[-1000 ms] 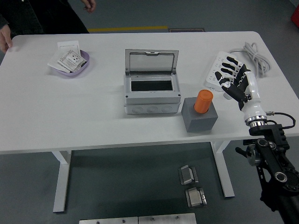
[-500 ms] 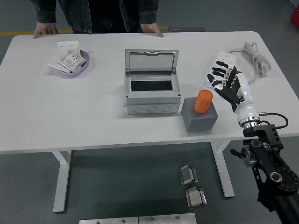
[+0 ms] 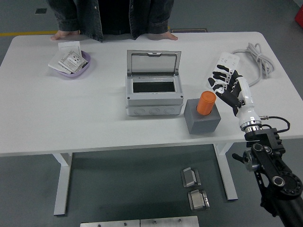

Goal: Pick up the cylinder from the cube,place it in the box,flap close box

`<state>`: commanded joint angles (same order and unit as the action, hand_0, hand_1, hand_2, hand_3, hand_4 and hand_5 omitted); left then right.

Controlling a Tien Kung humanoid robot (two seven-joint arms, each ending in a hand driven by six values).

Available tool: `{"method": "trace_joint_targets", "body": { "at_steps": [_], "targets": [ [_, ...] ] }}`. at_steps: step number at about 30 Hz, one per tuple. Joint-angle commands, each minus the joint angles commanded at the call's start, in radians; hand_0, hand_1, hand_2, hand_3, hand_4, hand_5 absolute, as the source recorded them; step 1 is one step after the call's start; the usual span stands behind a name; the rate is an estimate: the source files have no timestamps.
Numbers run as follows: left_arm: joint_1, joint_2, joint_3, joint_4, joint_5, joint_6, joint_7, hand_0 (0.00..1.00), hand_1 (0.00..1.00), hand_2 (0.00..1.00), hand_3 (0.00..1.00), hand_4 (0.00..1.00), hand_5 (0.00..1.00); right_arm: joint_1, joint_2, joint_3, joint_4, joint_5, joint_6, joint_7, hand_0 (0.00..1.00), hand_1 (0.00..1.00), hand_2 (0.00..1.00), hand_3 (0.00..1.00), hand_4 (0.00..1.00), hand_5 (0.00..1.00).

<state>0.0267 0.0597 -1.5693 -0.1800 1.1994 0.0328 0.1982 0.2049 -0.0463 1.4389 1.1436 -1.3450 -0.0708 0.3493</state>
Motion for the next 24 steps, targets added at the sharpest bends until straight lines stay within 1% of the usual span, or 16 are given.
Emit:
{"method": "trace_joint_targets", "body": {
  "at_steps": [13, 24],
  "targets": [
    [0.001, -0.007, 0.001, 0.0, -0.004, 0.001, 0.003, 0.631, 0.636, 0.589, 0.588, 0.652, 0.193, 0.03, 0.006, -0.032, -0.061, 0.025, -0.025, 0.039, 0.527, 0.696, 0.684, 0.732, 0.856, 0.296],
    [0.004, -0.011, 0.006, 0.0, -0.016, 0.003, 0.005, 0.631, 0.636, 0.589, 0.587, 0.651, 0.193, 0.016, 0.011, -0.073, -0.065, 0.041, -0.033, 0.043, 0.527, 0.699, 0.686, 0.732, 0.86, 0.302]
  ]
}}
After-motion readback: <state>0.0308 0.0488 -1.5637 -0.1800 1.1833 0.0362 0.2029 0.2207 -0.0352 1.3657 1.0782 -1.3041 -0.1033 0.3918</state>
